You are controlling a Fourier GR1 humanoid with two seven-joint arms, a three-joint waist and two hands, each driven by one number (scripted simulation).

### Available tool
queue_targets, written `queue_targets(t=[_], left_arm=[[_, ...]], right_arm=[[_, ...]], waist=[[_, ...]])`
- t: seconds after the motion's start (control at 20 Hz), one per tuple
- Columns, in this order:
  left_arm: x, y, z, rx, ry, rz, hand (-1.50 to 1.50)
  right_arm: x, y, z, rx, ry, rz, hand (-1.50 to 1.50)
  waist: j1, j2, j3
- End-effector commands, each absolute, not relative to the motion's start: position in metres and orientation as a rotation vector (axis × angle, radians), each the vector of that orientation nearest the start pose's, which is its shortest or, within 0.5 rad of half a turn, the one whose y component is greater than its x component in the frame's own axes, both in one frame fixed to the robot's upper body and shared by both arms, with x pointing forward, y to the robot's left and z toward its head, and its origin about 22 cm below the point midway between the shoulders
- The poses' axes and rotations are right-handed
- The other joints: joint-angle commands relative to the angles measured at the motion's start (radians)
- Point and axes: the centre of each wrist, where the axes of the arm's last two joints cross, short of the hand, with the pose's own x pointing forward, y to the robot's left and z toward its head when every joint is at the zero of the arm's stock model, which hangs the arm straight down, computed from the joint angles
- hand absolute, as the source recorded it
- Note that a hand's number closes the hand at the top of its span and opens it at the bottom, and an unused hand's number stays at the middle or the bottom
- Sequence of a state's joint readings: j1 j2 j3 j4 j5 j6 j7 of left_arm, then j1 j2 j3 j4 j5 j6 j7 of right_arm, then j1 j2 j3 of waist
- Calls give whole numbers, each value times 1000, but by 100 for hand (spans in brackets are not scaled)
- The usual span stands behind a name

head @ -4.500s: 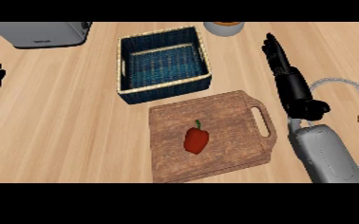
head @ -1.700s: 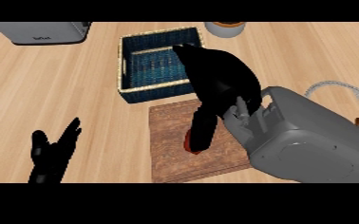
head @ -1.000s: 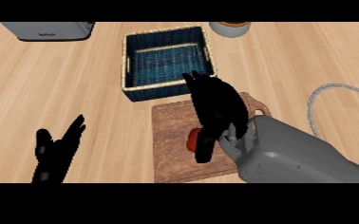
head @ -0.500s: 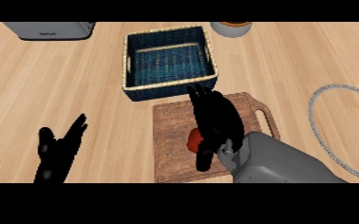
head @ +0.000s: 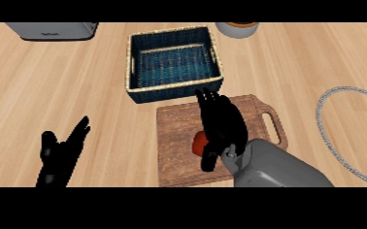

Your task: Pick the bell pepper from the cutting board and place it in the basket

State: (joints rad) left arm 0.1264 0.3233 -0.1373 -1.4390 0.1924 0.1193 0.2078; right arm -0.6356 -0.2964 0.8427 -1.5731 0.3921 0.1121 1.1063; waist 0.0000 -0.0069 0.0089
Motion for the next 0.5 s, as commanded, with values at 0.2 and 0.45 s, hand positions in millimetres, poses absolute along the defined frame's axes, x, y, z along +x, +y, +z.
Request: queue_targets(t=[0.2, 0.45], left_arm=[[198, 294, -50, 145, -1003, -31, 0], [206, 296, -51, 141, -1017, -31, 0]], right_arm=[[257, -56, 87, -737, -932, 1202, -150], [268, -54, 76, -749, -813, 1242, -150]], waist=[[0, 6, -9], [-2, 7, -10]])
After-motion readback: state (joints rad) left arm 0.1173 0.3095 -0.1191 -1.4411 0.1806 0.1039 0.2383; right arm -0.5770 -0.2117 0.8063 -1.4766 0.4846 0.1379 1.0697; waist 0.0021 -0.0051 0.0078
